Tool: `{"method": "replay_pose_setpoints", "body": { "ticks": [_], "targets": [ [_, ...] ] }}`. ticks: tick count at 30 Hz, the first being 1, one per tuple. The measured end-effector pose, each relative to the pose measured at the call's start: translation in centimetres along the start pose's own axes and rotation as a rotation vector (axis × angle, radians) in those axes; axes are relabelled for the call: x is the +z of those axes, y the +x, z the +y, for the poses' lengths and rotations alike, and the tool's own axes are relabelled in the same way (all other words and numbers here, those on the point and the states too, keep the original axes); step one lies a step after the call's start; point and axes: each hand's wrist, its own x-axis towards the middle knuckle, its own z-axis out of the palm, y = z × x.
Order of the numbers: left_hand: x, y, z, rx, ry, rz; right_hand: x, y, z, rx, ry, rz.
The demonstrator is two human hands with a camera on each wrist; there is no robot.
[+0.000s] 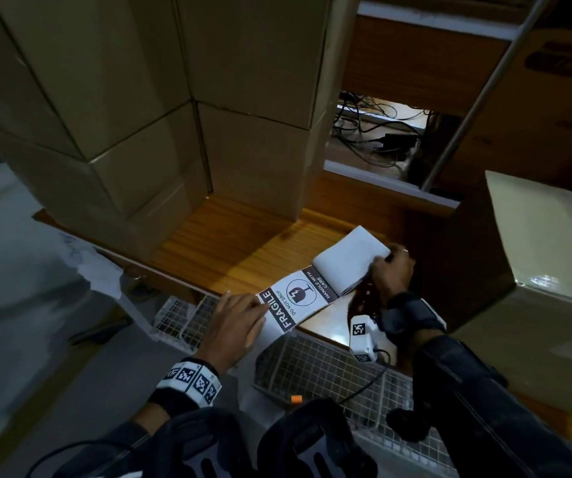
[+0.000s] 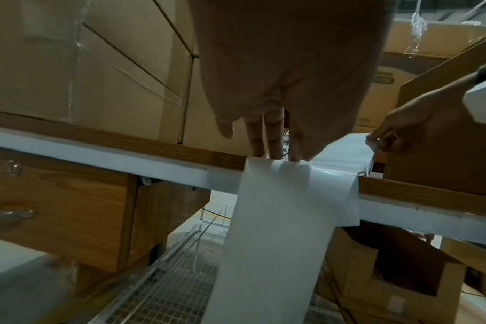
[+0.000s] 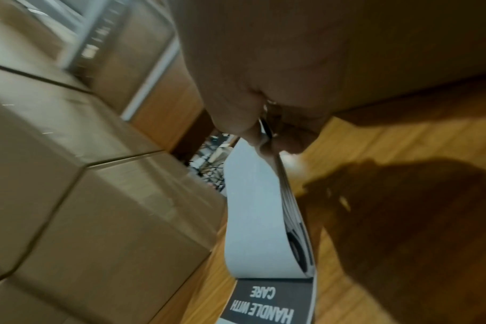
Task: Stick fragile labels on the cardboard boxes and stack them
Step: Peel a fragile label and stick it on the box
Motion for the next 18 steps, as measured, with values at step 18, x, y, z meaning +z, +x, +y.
{"method": "replay_pose_setpoints", "body": {
  "ticks": [18],
  "targets": [
    [0.5, -1.2, 0.7, -0.100, 0.019, 0.124, 6.4, -14.1, 2.7, -0.896, -0.707, -0.558]
  ]
}}
